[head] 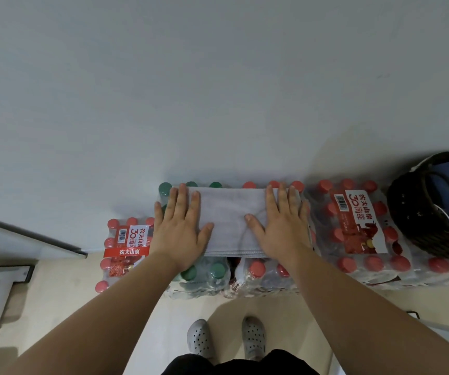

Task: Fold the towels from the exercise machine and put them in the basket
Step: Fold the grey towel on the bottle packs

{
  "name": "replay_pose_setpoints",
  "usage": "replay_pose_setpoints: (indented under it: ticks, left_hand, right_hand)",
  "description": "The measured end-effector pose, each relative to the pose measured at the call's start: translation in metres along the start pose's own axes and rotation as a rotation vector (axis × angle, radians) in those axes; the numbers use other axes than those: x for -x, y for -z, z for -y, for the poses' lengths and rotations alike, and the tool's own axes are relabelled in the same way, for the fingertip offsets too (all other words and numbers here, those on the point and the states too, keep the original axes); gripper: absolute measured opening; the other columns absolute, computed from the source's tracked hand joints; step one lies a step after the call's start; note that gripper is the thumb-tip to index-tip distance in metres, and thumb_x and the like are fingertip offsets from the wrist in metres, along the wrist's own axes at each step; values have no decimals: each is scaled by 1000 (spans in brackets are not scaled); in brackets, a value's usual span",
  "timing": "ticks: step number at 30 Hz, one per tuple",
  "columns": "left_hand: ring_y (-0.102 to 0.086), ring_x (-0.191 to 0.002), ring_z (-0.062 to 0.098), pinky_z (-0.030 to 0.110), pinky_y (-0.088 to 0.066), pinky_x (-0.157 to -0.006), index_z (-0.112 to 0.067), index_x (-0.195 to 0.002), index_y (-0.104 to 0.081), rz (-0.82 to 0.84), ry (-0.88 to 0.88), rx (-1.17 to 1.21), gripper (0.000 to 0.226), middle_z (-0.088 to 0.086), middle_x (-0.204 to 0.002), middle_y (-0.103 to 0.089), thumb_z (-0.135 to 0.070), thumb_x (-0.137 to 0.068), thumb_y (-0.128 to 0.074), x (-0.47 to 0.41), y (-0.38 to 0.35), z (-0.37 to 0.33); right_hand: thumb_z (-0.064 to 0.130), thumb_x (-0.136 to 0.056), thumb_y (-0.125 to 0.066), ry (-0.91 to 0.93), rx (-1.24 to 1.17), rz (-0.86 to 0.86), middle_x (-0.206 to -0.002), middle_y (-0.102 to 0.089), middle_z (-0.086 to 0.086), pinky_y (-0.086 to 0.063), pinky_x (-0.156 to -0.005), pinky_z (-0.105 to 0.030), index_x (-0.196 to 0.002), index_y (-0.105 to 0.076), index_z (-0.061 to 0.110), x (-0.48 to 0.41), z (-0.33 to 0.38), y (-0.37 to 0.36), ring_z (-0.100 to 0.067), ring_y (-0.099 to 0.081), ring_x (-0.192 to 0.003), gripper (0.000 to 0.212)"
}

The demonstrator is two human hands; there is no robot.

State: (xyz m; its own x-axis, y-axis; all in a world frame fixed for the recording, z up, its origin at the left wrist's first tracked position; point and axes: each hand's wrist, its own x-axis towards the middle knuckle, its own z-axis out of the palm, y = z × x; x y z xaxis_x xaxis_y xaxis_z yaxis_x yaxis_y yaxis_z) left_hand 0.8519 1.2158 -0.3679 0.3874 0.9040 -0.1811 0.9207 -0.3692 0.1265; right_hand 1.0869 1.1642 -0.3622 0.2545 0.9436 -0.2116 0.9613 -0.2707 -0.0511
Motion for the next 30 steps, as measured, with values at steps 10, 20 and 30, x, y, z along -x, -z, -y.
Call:
replay_pose_setpoints:
  ticks: [10,20,30]
  left_hand:
    - [13,-152,31,54,5,-122,-25,-158,9,33,66,70,72,14,-165,8,-61,-99,-11,26,4,11]
    - [-34,-142,33,48,-26,-117,-13,-155,-28,-30,14,340,70,13,-158,-32,-50,-96,-27,28,25,28]
    - [-24,-146,20,10,-12,-105,-12,-157,-22,36,69,782,72,5,-161,-23,-1,-93,-53,37,40,27]
  right_hand:
    - [69,-95,-11,96,-2,-50,-163,27,-3,18,-116,-60,-157,13,25,14,44,13,-30,32,-147,80]
    - [75,-89,5,108,51,13,-165,19,2,18,-116,-61,-158,13,22,13,69,0,-26,28,-148,87]
    - [75,-89,6,117,124,61,-167,12,2,14,-115,-65,-158,11,20,14,77,-6,-28,27,-149,88]
